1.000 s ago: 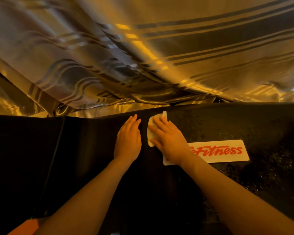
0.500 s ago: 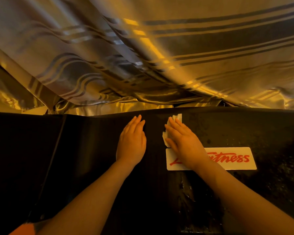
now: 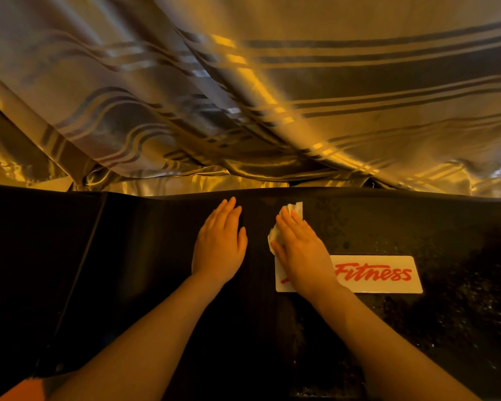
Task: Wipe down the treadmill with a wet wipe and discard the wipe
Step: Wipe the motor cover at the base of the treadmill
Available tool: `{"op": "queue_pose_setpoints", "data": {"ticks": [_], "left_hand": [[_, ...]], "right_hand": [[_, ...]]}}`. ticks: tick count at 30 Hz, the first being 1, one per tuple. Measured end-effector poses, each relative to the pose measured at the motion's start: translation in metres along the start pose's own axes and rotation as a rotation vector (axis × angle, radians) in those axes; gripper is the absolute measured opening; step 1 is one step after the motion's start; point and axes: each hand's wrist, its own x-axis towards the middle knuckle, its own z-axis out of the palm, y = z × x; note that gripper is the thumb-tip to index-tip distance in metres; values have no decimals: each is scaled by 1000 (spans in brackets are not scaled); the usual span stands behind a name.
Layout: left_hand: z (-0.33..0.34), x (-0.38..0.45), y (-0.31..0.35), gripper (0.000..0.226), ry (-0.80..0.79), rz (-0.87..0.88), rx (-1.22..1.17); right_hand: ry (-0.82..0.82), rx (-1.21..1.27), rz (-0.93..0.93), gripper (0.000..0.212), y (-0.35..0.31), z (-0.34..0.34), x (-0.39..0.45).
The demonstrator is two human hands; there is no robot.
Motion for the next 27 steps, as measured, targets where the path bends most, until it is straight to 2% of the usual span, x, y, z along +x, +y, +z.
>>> {"op": "queue_pose_setpoints", "data": {"ticks": [6,12,19,24,27], "left_hand": [[3,-2,2,49,17,-1,15],[2,-3,0,48,34,16,-5],[3,-3,1,48,32,0,-10],[3,-3,1,48,32,5,-13],[1,-3,1,48,26,13,-12]], "right_hand": [[1,24,-47,64,-2,-4,25],[-83,-77,-159,57,3,-8,38],[-26,-52,-13,60,17,-4,29],[-42,-71,-79,59,-15,4,38],[-62,-89,-92,60,-12,2,37]]}}
